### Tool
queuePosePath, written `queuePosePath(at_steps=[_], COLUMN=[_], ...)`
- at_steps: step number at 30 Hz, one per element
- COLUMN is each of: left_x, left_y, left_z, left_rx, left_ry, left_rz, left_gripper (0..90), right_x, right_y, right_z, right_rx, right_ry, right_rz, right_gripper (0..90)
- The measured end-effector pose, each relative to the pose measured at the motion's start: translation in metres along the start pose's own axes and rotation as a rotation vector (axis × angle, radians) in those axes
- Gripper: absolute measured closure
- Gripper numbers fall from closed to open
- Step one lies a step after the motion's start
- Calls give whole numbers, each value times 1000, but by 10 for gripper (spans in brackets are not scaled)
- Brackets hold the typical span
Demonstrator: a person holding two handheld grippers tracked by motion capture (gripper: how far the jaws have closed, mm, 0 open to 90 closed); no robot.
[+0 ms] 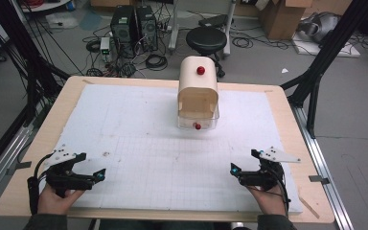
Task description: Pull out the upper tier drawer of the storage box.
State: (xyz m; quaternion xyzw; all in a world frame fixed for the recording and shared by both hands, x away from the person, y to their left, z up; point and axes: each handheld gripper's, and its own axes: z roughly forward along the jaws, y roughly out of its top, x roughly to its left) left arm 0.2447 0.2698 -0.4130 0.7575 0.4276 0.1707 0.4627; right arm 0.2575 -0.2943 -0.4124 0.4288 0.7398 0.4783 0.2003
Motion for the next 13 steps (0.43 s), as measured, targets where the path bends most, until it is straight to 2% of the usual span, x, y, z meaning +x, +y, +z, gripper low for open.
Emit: queuePosePath(at_steps=[13], left_x=[1], left_y=[-1], left_z=[-1], left_rx=[0], left_ry=[1], left_rz=[-4], left_gripper=[17], right_x=[-1], right_y=[-4], right_z=[-1], right_rx=[7], right_ry=[5], right_rz=[3], right_gripper=[9])
